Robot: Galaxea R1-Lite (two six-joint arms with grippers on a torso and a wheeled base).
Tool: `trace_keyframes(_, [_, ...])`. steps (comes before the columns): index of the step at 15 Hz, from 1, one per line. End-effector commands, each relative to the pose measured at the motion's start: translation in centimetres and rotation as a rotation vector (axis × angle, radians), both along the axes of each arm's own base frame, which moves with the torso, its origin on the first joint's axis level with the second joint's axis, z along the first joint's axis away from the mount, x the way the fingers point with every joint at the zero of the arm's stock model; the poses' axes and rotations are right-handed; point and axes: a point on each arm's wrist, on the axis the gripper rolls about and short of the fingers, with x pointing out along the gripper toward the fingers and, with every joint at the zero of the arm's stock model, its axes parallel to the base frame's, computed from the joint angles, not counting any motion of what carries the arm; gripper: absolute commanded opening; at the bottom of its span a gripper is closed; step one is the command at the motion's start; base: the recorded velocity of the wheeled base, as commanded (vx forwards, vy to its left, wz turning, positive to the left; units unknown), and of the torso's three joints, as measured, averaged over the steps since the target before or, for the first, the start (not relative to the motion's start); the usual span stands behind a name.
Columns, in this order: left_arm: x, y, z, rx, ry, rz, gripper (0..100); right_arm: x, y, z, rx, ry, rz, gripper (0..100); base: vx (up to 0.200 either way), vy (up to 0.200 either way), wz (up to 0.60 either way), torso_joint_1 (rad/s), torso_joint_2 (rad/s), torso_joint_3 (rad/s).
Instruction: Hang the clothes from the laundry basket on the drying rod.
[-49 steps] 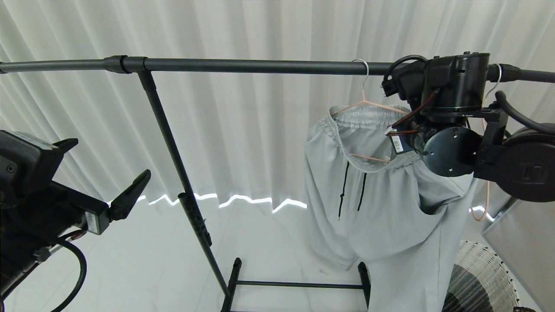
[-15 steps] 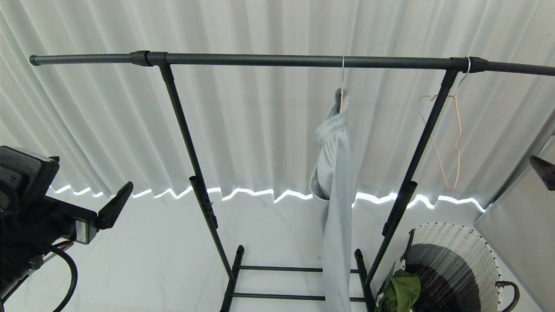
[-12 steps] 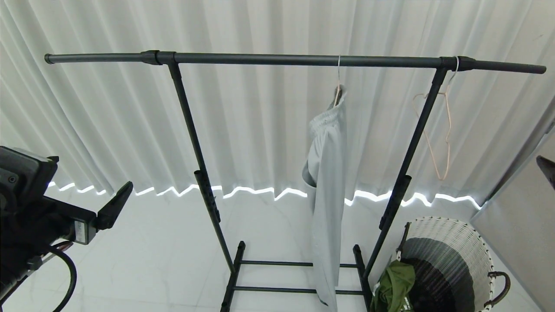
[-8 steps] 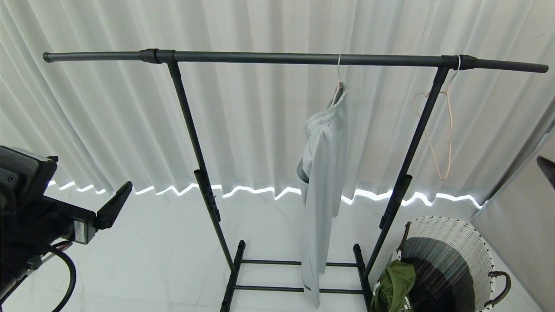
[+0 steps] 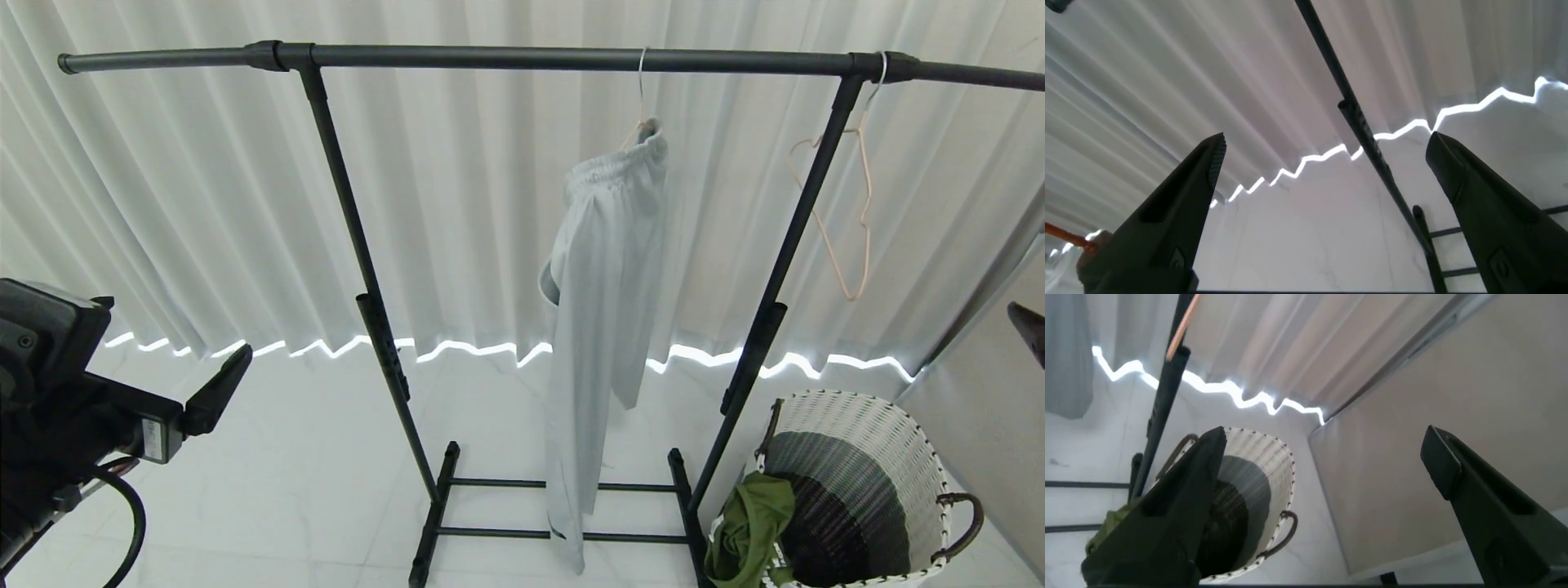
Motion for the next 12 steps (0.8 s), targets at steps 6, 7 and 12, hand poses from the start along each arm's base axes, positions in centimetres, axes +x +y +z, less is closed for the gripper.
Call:
trace_keyframes(6, [-0.8, -0.5, -0.5, -0.113, 0.01, -0.034, 100, -0.2, -0.1, -0.7, -0.017, 0.023, -0.004, 100, 0.0, 0.0, 0.0, -0.198, 0.48, 0.282])
trace_keyframes(7, [-0.8, -0.4, -0.6, -0.165, 0.015, -0.029, 100, -0.2, -0.1, -1.0, -0.02, 0.032, -0.004, 100, 0.0, 0.0, 0.0, -0.178, 0.47, 0.281])
trace_keyframes(12, [-0.2, 0.2, -1.4, -0.285, 0.051, 0.07, 100, -0.3, -0.4, -2.0, -0.032, 0.062, -0.019, 100, 0.0, 0.0, 0.0, -0.16, 0.46, 0.3])
